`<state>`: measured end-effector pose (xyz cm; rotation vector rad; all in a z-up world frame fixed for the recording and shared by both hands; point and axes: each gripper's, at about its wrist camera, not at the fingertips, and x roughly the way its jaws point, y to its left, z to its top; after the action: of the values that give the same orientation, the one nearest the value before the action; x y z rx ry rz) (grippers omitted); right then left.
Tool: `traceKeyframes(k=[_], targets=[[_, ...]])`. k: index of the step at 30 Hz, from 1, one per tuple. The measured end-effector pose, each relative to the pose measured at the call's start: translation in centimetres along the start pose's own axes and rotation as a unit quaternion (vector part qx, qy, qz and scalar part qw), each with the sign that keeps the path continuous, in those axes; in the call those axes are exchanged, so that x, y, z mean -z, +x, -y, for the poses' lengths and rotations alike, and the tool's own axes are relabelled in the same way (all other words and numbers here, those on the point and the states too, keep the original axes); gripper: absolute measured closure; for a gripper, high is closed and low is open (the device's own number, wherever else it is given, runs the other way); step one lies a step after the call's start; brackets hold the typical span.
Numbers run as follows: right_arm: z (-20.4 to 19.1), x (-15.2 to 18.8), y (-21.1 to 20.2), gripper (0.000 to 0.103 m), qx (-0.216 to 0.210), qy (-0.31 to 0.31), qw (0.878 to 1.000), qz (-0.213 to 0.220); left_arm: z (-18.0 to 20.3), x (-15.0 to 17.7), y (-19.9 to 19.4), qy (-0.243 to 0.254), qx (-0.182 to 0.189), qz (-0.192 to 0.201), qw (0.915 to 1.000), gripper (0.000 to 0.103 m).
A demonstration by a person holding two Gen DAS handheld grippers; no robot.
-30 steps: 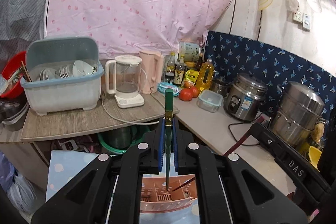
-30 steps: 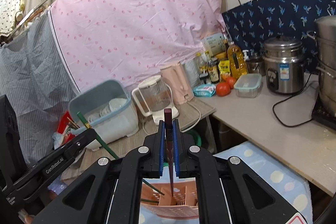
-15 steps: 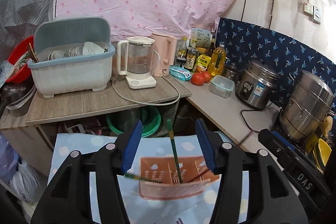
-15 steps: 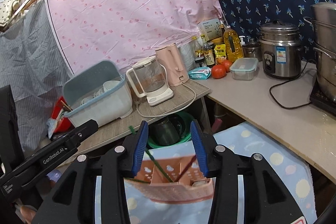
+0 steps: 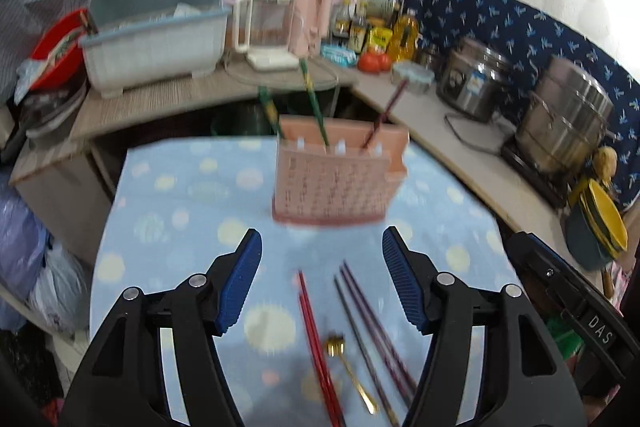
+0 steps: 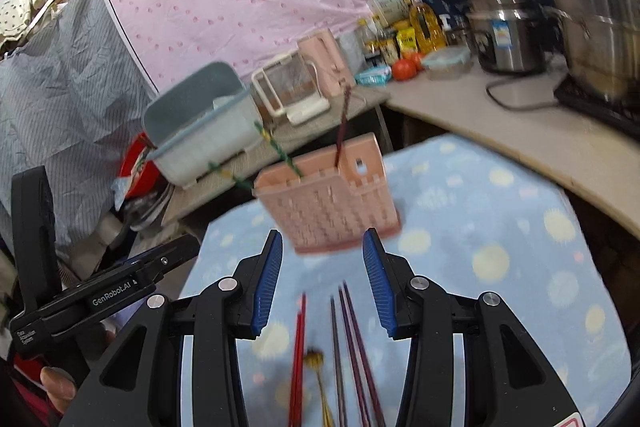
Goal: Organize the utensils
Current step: 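Move both open tools back over the remaining chopsticks, then grasp a red chopstick with the left tool while the right tool grasps a maroon chopstick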
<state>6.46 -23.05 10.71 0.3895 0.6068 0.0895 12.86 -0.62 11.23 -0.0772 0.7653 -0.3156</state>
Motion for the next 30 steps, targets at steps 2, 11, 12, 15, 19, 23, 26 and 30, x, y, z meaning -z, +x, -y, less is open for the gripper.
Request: traceKeyframes(k=[2,11,12,15,19,23,26,30], targets=[[0.7,2.4,-0.9,0.061,0.007,0.004,1.000,-0.019,0.1,2.8,-0.3,0.002,0.001,-0.018,0.9998,0.043],[3.7,10.6,-2.1,0.061,0.040,0.021,0.995,-0.091,0.3,14.2,0.2,0.013,-0.005,-0.108,0.9940,0.043],[3.9,11.4,-2.1,0.061,0.043,0.022,0.994,-0.097,0.3,15.2,0.3,0.012,-0.003,-0.114,0.9934,0.043],[3.9,13.5,-2.2,0.061,0.057,0.006,0.992,-0.109,0.2,17.9,0.7,0.013,-0.001,-0.142,0.9898,0.043],[3.7,15.5,-1.9,0.061,0.062,-0.008,0.990,-0.125,0.9,20.1,1.2,0.028,-0.006,-0.155,0.9876,0.044],[3.6,16.3,-1.7,0.061,0.059,-0.009,0.989,-0.134,1.3,20.8,1.8,0.040,-0.016,-0.151,0.9876,0.044],[3.6,16.5,-1.6,0.061,0.061,-0.015,0.989,-0.134,1.4,21.0,2.3,0.043,-0.026,-0.149,0.9875,0.048],[3.9,16.7,-1.0,0.063,0.063,-0.017,0.988,-0.138,1.6,20.9,2.5,0.049,-0.029,-0.143,0.9880,0.063]])
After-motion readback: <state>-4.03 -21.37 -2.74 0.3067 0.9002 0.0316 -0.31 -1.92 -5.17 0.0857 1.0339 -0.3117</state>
